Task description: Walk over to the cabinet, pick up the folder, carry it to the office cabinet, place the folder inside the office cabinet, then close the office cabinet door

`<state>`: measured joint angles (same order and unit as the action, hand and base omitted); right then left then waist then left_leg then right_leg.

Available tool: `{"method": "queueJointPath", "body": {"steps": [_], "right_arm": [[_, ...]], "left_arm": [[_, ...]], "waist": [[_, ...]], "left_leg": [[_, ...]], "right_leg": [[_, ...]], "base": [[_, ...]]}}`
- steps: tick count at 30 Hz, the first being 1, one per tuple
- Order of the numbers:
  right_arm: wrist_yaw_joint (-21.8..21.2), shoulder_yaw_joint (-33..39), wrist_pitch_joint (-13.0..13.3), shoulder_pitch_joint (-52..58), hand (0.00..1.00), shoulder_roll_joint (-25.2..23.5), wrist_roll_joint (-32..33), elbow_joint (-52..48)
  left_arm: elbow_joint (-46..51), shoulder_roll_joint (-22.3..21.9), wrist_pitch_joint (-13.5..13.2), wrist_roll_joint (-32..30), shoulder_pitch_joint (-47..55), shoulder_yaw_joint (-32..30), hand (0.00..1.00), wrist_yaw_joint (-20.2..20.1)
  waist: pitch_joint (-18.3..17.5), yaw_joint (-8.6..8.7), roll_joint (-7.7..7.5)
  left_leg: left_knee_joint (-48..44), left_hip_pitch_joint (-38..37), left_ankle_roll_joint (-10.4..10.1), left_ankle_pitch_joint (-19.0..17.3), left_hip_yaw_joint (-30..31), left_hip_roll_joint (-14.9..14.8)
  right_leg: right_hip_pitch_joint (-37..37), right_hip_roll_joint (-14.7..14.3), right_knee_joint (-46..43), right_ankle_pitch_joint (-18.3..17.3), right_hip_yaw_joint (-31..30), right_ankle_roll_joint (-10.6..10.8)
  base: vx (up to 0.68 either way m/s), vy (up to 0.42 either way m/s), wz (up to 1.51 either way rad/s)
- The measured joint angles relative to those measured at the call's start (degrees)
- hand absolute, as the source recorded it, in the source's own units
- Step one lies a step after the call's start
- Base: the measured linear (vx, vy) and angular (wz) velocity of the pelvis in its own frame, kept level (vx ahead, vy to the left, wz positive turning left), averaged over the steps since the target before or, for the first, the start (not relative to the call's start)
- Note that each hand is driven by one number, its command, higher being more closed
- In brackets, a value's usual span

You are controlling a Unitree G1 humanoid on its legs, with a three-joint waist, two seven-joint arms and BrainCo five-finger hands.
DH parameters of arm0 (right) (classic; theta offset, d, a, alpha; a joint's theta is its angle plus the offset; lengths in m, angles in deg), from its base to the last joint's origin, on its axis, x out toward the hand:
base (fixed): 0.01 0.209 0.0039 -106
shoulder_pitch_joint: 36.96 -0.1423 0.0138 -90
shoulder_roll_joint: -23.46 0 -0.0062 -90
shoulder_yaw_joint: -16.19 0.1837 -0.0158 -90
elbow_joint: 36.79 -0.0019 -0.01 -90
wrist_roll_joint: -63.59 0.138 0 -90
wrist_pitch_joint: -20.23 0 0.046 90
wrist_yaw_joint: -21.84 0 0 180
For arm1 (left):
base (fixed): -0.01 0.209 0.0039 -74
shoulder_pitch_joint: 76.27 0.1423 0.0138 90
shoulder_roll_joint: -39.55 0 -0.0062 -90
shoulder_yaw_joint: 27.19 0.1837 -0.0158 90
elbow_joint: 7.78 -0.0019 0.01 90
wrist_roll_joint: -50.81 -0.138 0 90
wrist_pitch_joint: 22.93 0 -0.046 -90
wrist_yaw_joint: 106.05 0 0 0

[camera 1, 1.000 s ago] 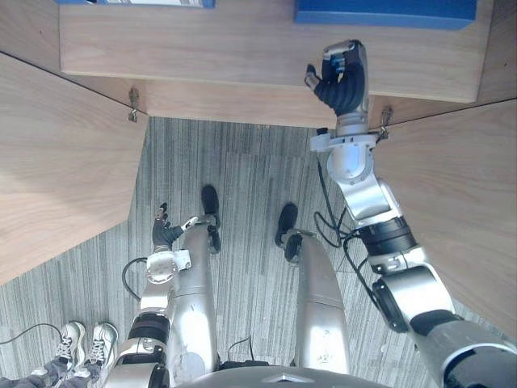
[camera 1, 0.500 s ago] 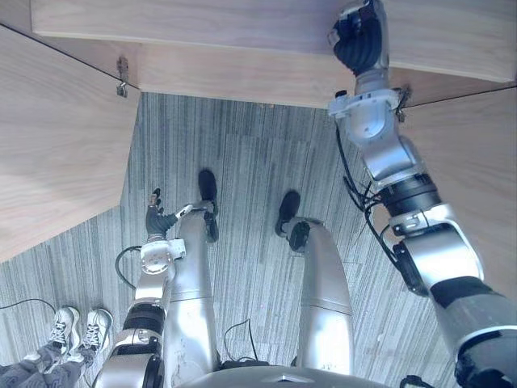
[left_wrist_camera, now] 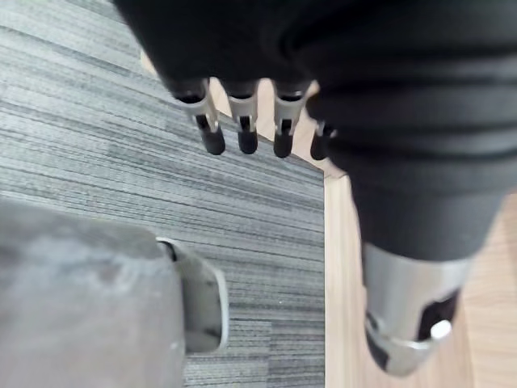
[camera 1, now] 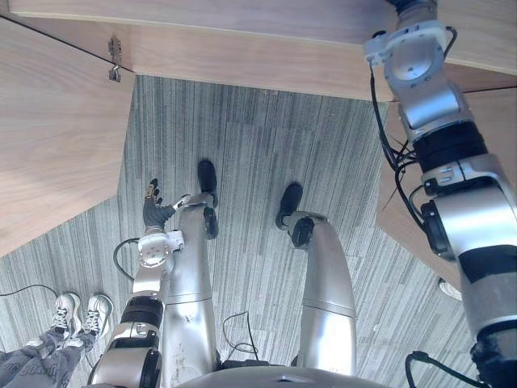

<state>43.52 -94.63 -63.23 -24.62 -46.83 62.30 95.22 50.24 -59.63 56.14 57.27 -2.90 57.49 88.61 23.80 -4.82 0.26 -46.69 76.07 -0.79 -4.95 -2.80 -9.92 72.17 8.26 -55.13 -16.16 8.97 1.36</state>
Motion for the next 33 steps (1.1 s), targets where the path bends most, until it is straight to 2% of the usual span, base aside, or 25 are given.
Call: {"method": "queueJointPath", "body": {"steps": [13,19,24,26,29,31,33], "right_arm": [[1.13,2.06,1.6,-2.16,1.0,0.68,10.99,1.74],[1.67,8.76,1.64,-1.1,1.0,-2.87,13.76,1.13],[4.84,17.37,0.55,10.96,1.0,-7.62,14.86,-14.1],[5.66,20.49,0.59,18.11,1.0,-11.29,14.32,-21.12],[7.44,22.21,0.84,29.84,1.0,-17.9,14.16,-31.44],[7.23,22.07,2.34,39.51,1.0,-22.31,12.56,-39.61],[6.75,20.84,3.78,45.96,1.0,-25.66,12.38,-43.95]], "left_arm": [[1.03,-0.26,-0.31,0.96,0.01,-0.22,0.0,-0.01],[1.09,-1.26,0.34,1.52,0.0,-1.45,0.0,0.05],[0.91,-2.43,2.03,1.73,0.03,-2.6,0.0,0.13],[0.6,-2.81,3.02,1.49,0.09,-3.02,0.0,0.18],[-0.27,-4.03,3.66,-0.6,0.55,-3.3,0.0,0.15],[-0.41,-5.58,4.31,-1.99,0.59,-3.52,0.0,0.09],[-0.69,-6.13,4.89,-2.35,1.04,-3.69,0.0,0.05]], "waist": [[0.68,0.24,0.06],[0.79,0.26,0.06],[0.84,0.32,-0.03],[0.87,0.43,-0.09],[0.86,1.89,-0.12],[0.73,2.67,-0.29],[0.68,2.75,-0.34]], "left_leg": [[1.93,0.34,-0.26,1.42,0.3,1.28],[1.67,-0.1,-0.21,1.56,0.03,1.0],[0.75,-2.55,-0.1,0.97,-0.37,-0.16],[0.79,-4.96,-0.26,0.27,-0.59,-0.9],[1.75,-10.41,-0.5,-0.75,-1.61,-1.62],[3.2,-15.26,-0.98,-1.85,-2.67,-2.03],[4.19,-19.55,-0.89,-2.41,-3.78,-2.91]], "right_leg": [[0.42,1.28,0.41,-0.02,0.75,0.04],[0.21,1.07,0.3,0.42,0.49,-0.55],[-2.29,-0.05,0.75,0.66,0.09,-0.54],[-4.57,-0.74,1.49,0.68,-0.23,-0.57],[-9.78,-1.59,3.08,0.5,-0.87,-0.29],[-14.18,-2.03,5.27,0.32,-1.25,0.01],[-18.2,-2.47,7.36,0.62,-1.34,0.07]], "base": [[0.0,0.007,0.06],[0.0,-0.001,-0.02],[0.0,-0.01,-0.11],[0.01,-0.015,-0.2],[0.01,-0.008,-0.17],[0.02,-0.008,-0.17],[0.05,-0.005,-0.31]]}}
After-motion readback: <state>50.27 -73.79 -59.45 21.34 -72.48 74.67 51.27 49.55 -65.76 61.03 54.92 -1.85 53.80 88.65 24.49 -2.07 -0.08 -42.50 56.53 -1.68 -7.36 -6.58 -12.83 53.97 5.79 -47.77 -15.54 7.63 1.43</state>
